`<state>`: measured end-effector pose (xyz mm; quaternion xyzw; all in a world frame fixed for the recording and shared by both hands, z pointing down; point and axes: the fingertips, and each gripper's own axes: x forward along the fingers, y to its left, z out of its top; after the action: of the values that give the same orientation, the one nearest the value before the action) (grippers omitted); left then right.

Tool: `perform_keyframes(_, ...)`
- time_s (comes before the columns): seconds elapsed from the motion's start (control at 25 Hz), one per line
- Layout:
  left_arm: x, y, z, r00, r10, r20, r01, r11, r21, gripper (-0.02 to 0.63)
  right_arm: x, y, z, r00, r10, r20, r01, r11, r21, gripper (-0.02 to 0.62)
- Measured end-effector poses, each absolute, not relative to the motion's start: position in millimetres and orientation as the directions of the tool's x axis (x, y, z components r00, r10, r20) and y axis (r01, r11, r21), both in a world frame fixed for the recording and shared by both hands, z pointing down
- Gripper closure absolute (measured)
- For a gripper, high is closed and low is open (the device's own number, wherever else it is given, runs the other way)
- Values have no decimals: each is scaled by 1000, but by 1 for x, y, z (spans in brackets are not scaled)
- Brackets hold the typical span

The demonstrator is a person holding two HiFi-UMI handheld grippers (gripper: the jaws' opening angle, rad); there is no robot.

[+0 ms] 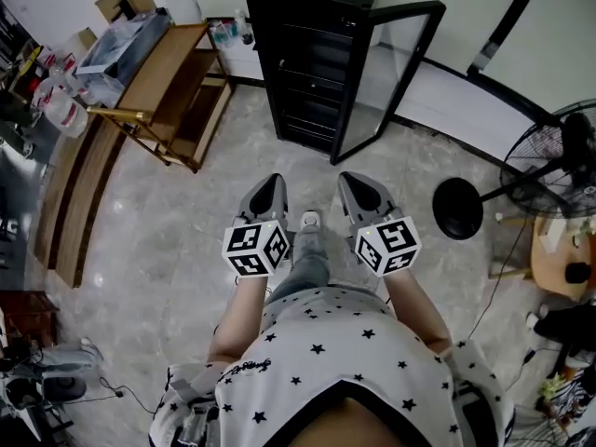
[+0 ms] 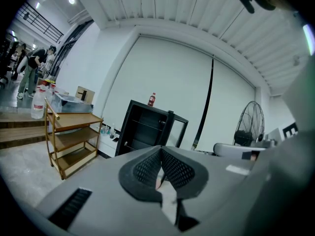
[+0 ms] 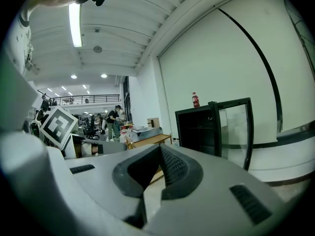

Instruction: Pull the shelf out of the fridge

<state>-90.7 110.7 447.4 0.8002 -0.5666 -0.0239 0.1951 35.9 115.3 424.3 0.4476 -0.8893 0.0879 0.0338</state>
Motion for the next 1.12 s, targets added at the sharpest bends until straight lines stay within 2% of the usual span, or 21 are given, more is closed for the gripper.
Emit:
perform_keyframes(0.6, -86, -47, 453, 393, -894, 216, -886, -305, 350, 594, 29, -37, 417, -587, -797, 140, -809, 578, -103, 601)
perform_keyframes(1.12, -88, -164, 457, 431, -876, 216, -866, -335, 371, 594, 32, -150, 413, -531, -837, 136, -846, 515, -138, 601)
